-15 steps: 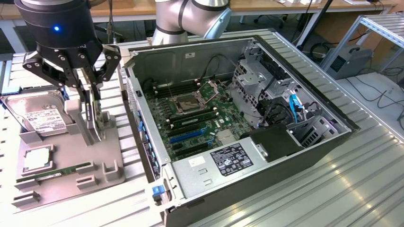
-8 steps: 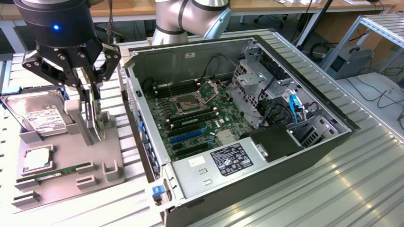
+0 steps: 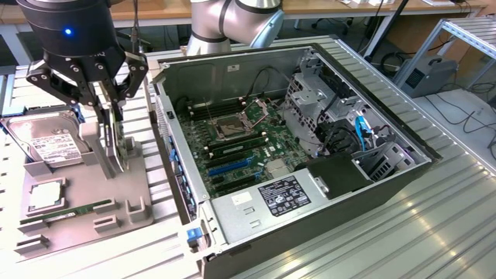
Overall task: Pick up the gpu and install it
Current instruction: 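Pick up the gpu and move the gpu toward the slot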
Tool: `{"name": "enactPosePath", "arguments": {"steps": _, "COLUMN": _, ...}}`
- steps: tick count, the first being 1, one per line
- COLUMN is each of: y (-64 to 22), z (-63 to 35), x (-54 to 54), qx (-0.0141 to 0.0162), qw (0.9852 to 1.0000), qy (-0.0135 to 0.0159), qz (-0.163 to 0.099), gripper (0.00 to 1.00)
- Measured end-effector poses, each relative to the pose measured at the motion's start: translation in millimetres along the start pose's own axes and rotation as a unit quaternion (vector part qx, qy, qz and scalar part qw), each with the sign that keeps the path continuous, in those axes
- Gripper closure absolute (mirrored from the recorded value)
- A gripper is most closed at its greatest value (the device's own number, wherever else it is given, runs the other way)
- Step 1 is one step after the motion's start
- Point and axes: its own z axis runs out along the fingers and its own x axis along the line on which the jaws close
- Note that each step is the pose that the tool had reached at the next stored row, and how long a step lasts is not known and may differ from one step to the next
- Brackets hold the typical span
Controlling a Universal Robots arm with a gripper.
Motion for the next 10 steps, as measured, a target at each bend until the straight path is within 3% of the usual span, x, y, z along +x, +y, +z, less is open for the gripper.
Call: {"name": "enactPosePath", "arguments": {"steps": 10, "y": 0.0, "z": -2.0, "x": 0.0, "qx": 0.0001, "qw": 1.0000, "qy": 0.0001, "qz": 0.000, "gripper": 0.73}}
